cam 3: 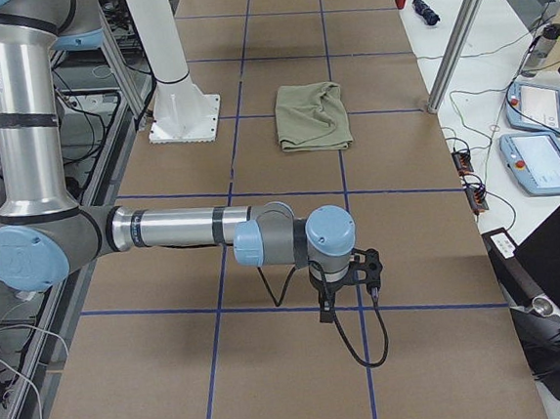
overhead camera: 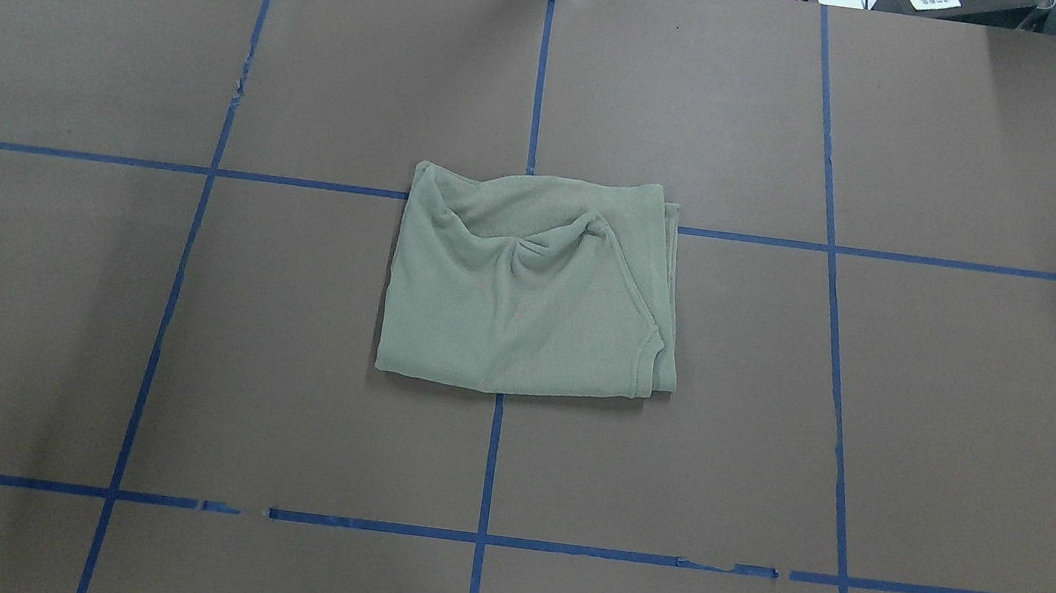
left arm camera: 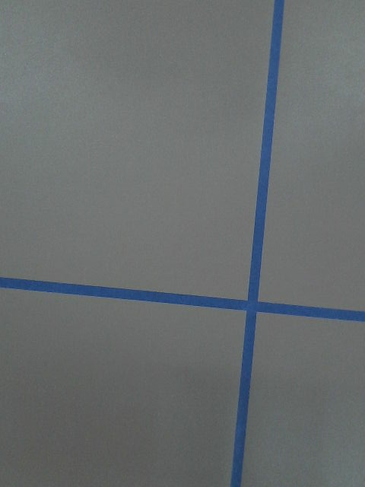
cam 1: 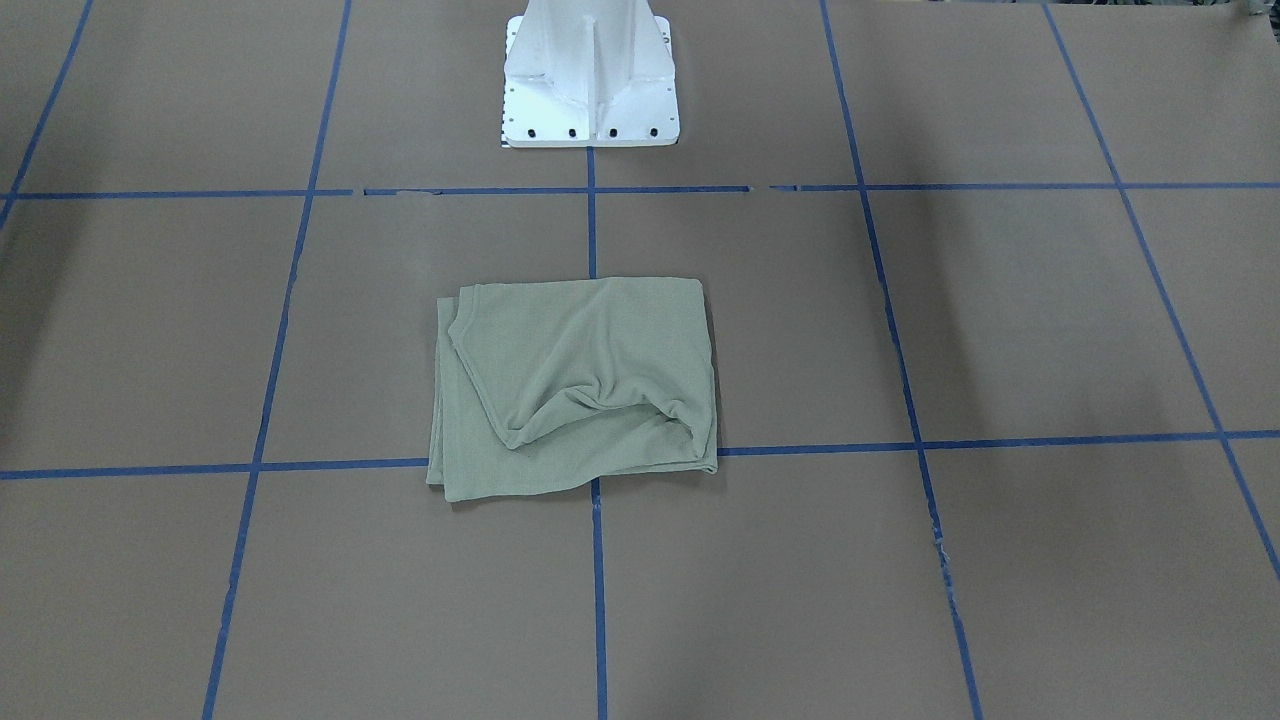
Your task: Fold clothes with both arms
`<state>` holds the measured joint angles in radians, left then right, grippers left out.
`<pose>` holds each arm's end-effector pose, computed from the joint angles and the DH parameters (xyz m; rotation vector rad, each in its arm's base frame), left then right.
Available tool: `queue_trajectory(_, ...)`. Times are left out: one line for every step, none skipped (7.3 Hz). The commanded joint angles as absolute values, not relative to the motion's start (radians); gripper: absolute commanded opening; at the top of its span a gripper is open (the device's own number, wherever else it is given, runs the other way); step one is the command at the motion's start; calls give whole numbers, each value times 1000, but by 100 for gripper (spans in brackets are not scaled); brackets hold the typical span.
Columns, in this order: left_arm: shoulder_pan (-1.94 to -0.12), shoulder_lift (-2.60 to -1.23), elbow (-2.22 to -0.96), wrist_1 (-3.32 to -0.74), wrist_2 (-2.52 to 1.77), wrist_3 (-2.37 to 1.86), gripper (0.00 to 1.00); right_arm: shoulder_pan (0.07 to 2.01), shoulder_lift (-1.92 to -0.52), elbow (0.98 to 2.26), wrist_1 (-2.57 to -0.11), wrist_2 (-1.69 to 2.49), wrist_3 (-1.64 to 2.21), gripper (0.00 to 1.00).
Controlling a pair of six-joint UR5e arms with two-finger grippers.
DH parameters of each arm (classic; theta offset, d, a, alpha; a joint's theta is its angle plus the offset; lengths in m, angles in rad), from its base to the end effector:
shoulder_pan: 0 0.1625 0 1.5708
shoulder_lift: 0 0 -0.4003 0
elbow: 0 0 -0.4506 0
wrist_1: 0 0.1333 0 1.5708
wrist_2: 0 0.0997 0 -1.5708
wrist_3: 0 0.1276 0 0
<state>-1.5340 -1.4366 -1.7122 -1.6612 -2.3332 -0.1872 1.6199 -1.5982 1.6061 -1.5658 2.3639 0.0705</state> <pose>-0.0266 -0.5066 0.6381 0.0071 0.7677 -0.1057 0.0689 -0.5377 0.6473 0.0037 -0.7936 0.1081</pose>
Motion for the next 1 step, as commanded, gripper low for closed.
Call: queue_trajectory(-1534,-1437,-1712,-1661,-2333,-187,100,1620,-1597,1608,-1565,2364,71,100)
